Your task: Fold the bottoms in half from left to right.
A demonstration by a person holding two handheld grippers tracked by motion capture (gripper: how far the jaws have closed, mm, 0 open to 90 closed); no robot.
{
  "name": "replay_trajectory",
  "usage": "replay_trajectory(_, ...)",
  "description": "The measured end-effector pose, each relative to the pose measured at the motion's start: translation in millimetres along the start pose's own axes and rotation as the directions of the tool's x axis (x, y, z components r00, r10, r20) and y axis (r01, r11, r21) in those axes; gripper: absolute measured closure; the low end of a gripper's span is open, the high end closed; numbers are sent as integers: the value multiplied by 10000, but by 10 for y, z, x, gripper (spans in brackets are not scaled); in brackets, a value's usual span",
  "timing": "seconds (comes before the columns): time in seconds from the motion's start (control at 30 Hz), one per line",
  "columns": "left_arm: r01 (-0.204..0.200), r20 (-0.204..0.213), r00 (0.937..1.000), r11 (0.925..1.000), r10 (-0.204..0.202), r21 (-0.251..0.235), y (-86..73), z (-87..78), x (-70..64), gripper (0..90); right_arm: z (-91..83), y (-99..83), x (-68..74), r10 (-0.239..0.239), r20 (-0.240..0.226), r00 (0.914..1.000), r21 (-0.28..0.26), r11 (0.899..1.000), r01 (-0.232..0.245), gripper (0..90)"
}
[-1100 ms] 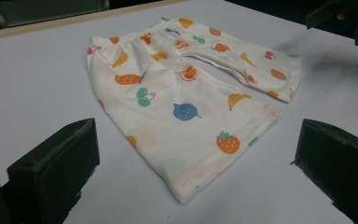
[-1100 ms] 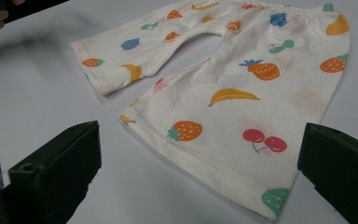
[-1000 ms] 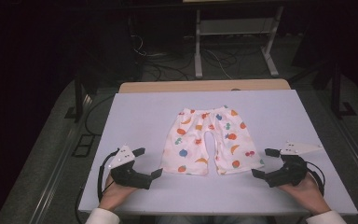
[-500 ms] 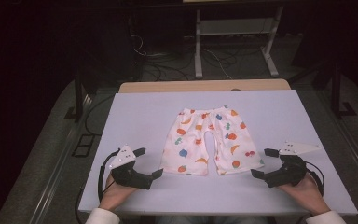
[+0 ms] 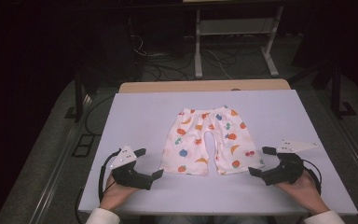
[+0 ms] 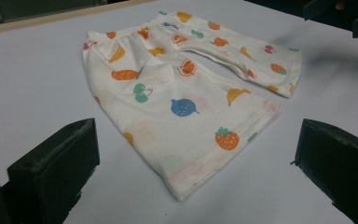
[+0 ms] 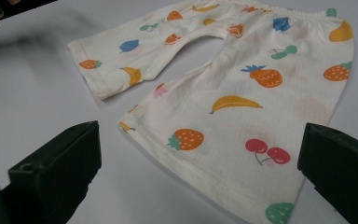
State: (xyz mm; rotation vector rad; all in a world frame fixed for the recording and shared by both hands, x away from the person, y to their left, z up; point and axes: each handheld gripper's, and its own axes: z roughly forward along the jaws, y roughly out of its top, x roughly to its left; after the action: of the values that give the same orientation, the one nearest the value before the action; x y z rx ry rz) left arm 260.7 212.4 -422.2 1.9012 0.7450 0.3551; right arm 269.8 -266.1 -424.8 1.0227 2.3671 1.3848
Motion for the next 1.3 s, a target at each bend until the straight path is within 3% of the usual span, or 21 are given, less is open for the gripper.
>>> replay_trajectory(0.53, 63, 30, 10000, 10000, -64, 51, -9, 5, -12, 0, 67, 193, 69, -326, -126, 9994, 402, 9986, 331, 0)
replay_trajectory(1.3, 70, 38, 10000, 9999, -70, 74, -10, 10, -12, 0, 167, 463, 69, -640, -416, 9971, 433, 9969, 658, 0)
